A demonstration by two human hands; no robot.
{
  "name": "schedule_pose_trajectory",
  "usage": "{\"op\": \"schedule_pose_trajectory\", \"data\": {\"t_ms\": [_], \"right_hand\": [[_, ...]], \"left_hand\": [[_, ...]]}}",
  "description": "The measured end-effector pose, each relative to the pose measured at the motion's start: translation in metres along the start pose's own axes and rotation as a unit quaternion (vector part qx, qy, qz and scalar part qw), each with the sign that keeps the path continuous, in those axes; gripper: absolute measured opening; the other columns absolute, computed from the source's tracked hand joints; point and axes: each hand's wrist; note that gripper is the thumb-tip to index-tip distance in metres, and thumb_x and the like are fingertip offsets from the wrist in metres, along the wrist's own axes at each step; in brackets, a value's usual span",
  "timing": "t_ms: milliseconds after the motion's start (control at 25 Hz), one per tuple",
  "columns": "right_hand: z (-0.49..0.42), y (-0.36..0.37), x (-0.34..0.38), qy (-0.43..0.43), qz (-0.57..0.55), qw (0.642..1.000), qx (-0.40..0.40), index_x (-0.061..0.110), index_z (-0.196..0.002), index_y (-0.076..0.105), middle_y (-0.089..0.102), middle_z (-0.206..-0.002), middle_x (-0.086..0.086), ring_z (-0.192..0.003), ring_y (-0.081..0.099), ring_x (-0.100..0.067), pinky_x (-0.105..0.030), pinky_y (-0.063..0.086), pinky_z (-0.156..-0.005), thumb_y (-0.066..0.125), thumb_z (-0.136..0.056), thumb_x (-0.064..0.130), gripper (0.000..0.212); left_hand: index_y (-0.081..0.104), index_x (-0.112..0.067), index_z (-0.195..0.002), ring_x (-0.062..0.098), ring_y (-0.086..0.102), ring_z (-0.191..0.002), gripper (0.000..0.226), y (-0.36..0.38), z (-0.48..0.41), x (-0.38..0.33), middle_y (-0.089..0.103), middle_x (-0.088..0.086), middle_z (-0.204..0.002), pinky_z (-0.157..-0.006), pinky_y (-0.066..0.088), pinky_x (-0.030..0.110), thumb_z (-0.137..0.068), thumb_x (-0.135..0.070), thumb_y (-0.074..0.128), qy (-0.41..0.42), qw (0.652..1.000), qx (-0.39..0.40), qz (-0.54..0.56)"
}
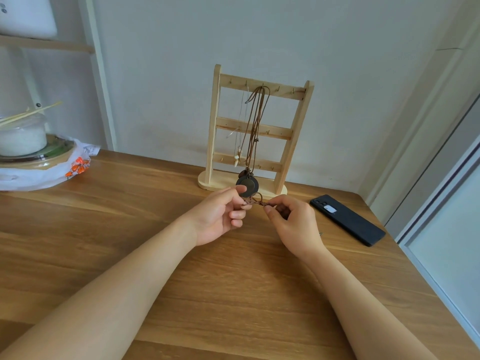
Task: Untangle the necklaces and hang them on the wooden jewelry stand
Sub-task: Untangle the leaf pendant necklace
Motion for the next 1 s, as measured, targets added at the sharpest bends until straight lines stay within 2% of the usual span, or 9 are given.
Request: {"op": "schedule_pose_trajectory", "data": {"t_ms": [200, 320, 440, 560, 640, 720, 800, 920, 1000], "right_hand": [[0.001, 0.000, 0.007, -0.036, 0.003, 0.999, 0.010, 0.024, -0.104, 0.075, 0.069, -0.082, 0.012, -0.077, 0.062, -0.006, -0.016, 0.048, -0.068, 0.073, -0.090, 0.020, 0.015], [0.004, 0.000, 0.013, -0.063, 0.002, 0.998, 0.022, 0.023, -0.108, 0.077, 0.069, -0.088, 0.015, -0.082, 0.062, -0.003, -0.014, 0.049, -0.073, 0.076, -0.088, 0.018, 0.020], [0.002, -0.001, 0.012, -0.073, 0.033, 0.997, 0.021, 0.026, -0.109, 0.077, 0.069, -0.087, 0.013, -0.078, 0.062, -0.005, -0.023, 0.053, -0.073, 0.075, -0.089, 0.021, 0.021], [-0.001, -0.008, 0.008, -0.032, 0.043, 0.998, -0.032, 0.026, -0.104, 0.077, 0.069, -0.084, 0.011, -0.077, 0.062, -0.006, -0.035, 0.056, -0.074, 0.072, -0.091, 0.022, 0.014], [-0.003, -0.012, 0.008, -0.006, 0.049, 0.996, -0.069, 0.026, -0.100, 0.076, 0.068, -0.083, 0.012, -0.077, 0.062, -0.008, -0.040, 0.056, -0.074, 0.070, -0.092, 0.024, 0.010], [-0.002, -0.013, 0.012, -0.014, 0.072, 0.994, -0.084, 0.027, -0.099, 0.074, 0.067, -0.084, 0.014, -0.078, 0.062, -0.009, -0.042, 0.056, -0.073, 0.069, -0.093, 0.026, 0.008], [0.001, -0.011, 0.020, -0.031, 0.073, 0.993, -0.086, 0.027, -0.100, 0.073, 0.066, -0.083, 0.016, -0.076, 0.061, -0.007, -0.038, 0.056, -0.071, 0.068, -0.093, 0.025, 0.008], [0.003, -0.017, 0.035, 0.011, -0.070, 0.994, -0.080, 0.024, -0.101, 0.072, 0.066, -0.072, 0.005, -0.063, 0.058, -0.008, -0.027, 0.051, -0.063, 0.065, -0.096, 0.020, 0.010], [0.005, -0.026, 0.045, 0.064, -0.251, 0.964, -0.054, 0.016, -0.100, 0.071, 0.067, -0.071, -0.002, -0.064, 0.060, -0.012, -0.027, 0.053, -0.066, 0.065, -0.097, 0.018, 0.007]], "left_hand": [[0.053, -0.023, -0.116, 0.010, 0.047, -0.063, 0.028, 0.002, -0.006, 0.000, 0.053, -0.001, -0.074, -0.062, 0.039, 0.024, -0.096, -0.004, 0.051, 0.036, 0.992, -0.081, 0.088], [0.057, -0.025, -0.114, 0.009, 0.048, -0.066, 0.026, 0.003, -0.007, 0.001, 0.058, -0.003, -0.073, -0.060, 0.037, 0.023, -0.096, -0.007, 0.052, 0.031, 0.989, -0.106, 0.099], [0.057, -0.023, -0.110, 0.010, 0.046, -0.065, 0.021, 0.005, -0.005, 0.000, 0.057, -0.002, -0.072, -0.060, 0.036, 0.022, -0.095, -0.009, 0.051, 0.013, 0.987, -0.089, 0.132], [0.055, -0.019, -0.107, 0.009, 0.035, -0.060, 0.018, 0.005, 0.001, -0.002, 0.049, -0.001, -0.075, -0.057, 0.031, 0.021, -0.093, -0.008, 0.048, -0.027, 0.987, 0.004, 0.156], [0.055, -0.018, -0.106, 0.008, 0.026, -0.058, 0.019, 0.004, 0.003, -0.004, 0.043, -0.002, -0.076, -0.054, 0.026, 0.021, -0.091, -0.007, 0.048, -0.048, 0.989, 0.065, 0.126], [0.058, -0.017, -0.104, 0.008, 0.022, -0.055, 0.019, 0.005, 0.003, -0.005, 0.039, -0.004, -0.074, -0.050, 0.022, 0.020, -0.088, -0.009, 0.050, -0.047, 0.991, 0.066, 0.103], [0.061, -0.015, -0.104, 0.007, 0.028, -0.052, 0.019, 0.007, 0.003, -0.005, 0.042, -0.004, -0.071, -0.046, 0.025, 0.019, -0.087, -0.013, 0.052, -0.017, 0.992, 0.013, 0.127], [0.066, -0.016, -0.111, 0.011, 0.056, -0.065, 0.023, 0.001, 0.003, -0.009, 0.064, 0.001, -0.083, -0.052, 0.043, 0.019, -0.090, -0.017, 0.054, 0.072, 0.975, -0.092, 0.189], [0.068, -0.017, -0.111, 0.017, 0.066, -0.083, 0.022, 0.001, 0.004, -0.011, 0.072, 0.001, -0.097, -0.068, 0.051, 0.025, -0.095, -0.016, 0.052, 0.100, 0.982, -0.114, 0.114]]}}
Point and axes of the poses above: each hand's wrist, its own z-axis away from the middle knuckle, its own y-axis out of the palm, x = y × z
